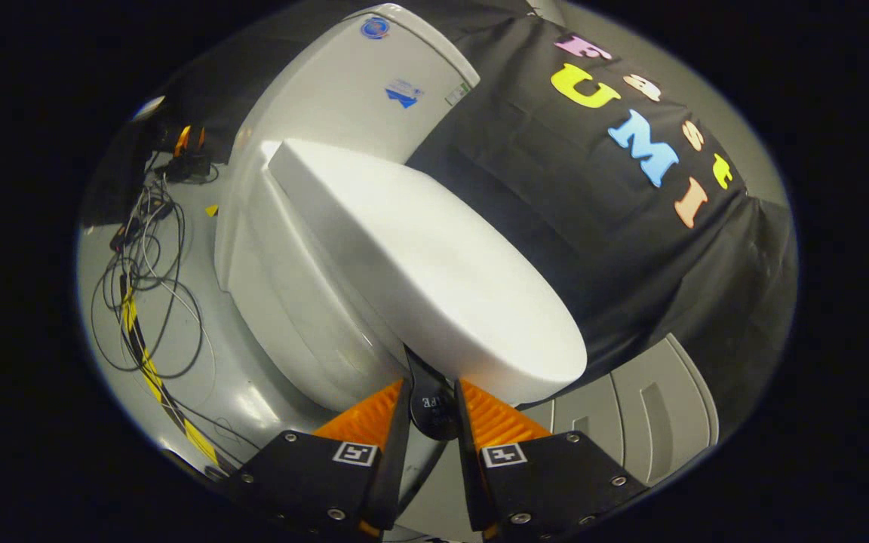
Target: Open the toilet lid.
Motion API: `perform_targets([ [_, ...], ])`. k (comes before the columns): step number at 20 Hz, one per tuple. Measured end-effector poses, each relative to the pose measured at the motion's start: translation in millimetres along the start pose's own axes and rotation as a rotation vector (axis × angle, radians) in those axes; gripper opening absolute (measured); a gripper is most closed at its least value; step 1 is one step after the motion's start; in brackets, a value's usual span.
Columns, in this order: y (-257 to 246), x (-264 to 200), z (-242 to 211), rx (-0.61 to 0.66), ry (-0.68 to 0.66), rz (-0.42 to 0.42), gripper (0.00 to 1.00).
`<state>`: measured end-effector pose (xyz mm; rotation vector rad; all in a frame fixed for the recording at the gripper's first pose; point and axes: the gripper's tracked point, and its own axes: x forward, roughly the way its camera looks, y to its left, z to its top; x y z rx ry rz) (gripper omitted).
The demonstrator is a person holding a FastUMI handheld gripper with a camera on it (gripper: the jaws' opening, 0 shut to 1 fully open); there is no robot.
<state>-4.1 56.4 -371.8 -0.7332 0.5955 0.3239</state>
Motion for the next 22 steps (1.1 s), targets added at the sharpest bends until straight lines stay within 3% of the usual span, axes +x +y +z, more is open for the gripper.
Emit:
perform_targets([
  [2, -1.4, 3.1, -3.4, -0.11, 0.015, -0.034, 0.33],
  [6, -1.8, 2.4, -9.7, -0.178, 0.02, -0.051, 0.26],
  [10, -0.7, -1.4, -5.6, -0.369, 0.013, -0.113, 0.06],
  [12, -3.3, -1.8, -14.2, -0.353, 0.015, -0.119, 0.0],
  [19, -3.0, -10.2, -1.9, -0.407, 0.012, -0.148, 0.0],
  [22, -21.2, -25.2, 14.5, -0.465, -0.019, -0.24, 0.0],
])
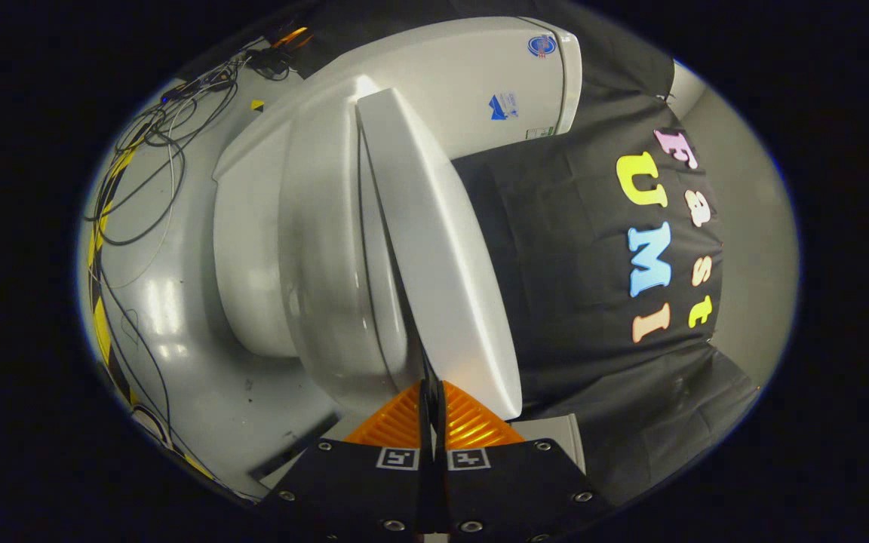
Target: Open the toilet lid.
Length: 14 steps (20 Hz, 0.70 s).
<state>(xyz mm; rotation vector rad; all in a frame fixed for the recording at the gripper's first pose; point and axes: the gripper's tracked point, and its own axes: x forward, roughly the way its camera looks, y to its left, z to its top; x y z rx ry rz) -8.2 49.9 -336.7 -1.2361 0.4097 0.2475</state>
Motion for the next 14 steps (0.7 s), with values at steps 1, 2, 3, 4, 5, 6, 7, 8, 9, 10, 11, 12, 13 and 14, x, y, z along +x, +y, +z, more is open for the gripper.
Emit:
perform_targets([
  [1, -9.7, -0.5, 1.3, 0.009, -0.001, -0.02, 0.0],
  [2, -15.5, -0.9, 3.6, 0.044, -0.004, -0.017, 0.0],
  [3, -21.3, -0.5, 5.4, 0.061, 0.0, -0.02, 0.0],
  [4, -30.0, -1.6, 11.8, 0.043, -0.004, -0.037, 0.0],
  [5, -44.3, -5.4, 23.1, 0.022, -0.015, -0.063, 0.0],
  [6, -56.1, -8.2, 31.5, 0.016, -0.029, -0.083, 0.0],
  [7, -66.5, -7.0, 35.9, 0.027, -0.034, -0.092, 0.0],
  [8, -73.9, -6.8, 39.4, 0.044, -0.032, -0.088, 0.0],
  [9, -78.3, -7.4, 42.5, 0.059, -0.024, -0.08, 0.0],
  [10, -82.0, -8.7, 46.5, 0.07, -0.016, -0.073, 0.0],
  [11, -85.9, -10.9, 51.9, 0.079, -0.016, -0.07, 0.0],
  [12, -90.4, -13.3, 56.0, 0.086, -0.012, -0.068, 0.0],
  [13, -96.7, -15.5, 61.3, 0.088, -0.014, -0.067, 0.0],
  [14, -101.7, -17.5, 66.0, 0.101, -0.015, -0.062, 0.0],
])
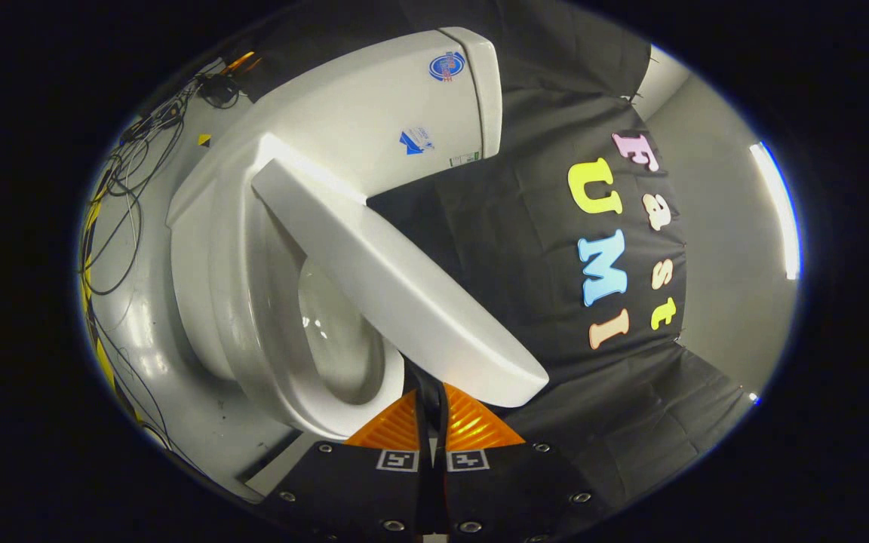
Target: Open the toilet lid.
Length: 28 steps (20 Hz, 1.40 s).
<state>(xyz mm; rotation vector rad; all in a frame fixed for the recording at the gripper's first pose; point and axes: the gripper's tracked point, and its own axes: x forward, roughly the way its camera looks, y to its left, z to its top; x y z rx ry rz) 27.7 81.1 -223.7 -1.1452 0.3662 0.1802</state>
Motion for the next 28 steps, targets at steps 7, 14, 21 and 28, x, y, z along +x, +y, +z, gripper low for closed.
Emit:
perform_targets([
  [7, -28.6, -8.1, 45.8, -0.034, -0.046, -0.031, 0.0],
  [14, -53.4, -15.2, 100.6, -0.153, -0.105, -0.1, 0.0],
  [21, -67.9, -21.8, 179.0, -0.242, -0.166, -0.177, 0.0],
  [28, -60.4, -23.7, 243.1, -0.317, -0.198, -0.235, 0.0],
])
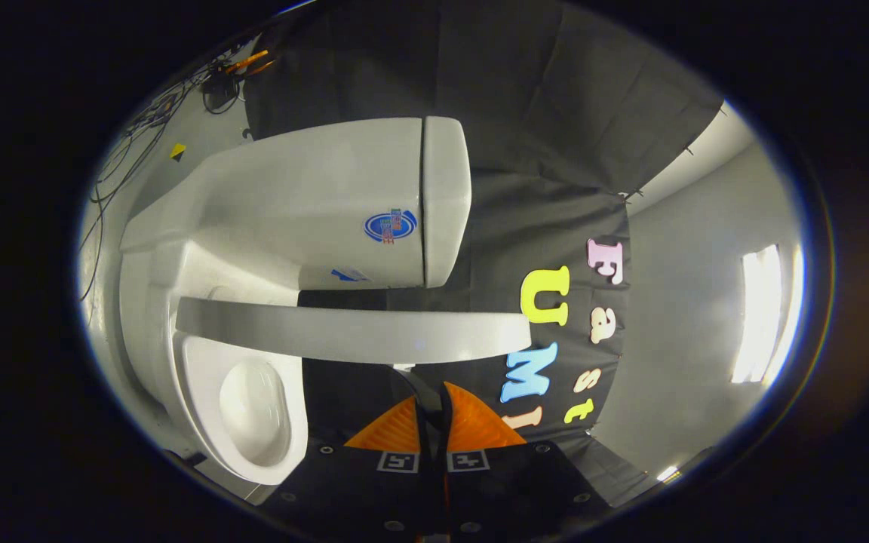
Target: Open the toilet lid.
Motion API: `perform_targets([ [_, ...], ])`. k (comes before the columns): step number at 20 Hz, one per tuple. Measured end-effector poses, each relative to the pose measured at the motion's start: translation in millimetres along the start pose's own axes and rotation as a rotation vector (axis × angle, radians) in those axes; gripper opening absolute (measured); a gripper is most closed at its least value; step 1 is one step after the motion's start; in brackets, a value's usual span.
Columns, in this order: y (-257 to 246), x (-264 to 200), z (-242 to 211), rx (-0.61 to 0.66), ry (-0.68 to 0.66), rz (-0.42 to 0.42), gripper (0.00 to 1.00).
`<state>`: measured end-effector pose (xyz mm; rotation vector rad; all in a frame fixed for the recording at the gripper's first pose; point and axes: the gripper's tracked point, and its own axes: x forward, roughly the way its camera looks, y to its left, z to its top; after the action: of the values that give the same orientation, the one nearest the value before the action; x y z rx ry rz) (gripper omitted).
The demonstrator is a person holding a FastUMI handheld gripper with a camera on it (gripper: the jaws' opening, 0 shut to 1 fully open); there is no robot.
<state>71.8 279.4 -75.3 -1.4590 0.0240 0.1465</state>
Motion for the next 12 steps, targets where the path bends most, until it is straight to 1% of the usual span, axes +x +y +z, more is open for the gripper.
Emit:
perform_targets([
  [2, -2.2, 1.8, 18.9, -0.032, -0.014, -0.017, 0.0],
  [5, 1.9, 6.1, 35.4, -0.01, -0.022, -0.016, 0.0],
  [7, 0.6, 8.3, 45.1, -0.025, -0.014, -0.021, 0.0],
  [12, 0.7, 10.7, 46.2, -0.039, 0.008, -0.034, 0.0],
])
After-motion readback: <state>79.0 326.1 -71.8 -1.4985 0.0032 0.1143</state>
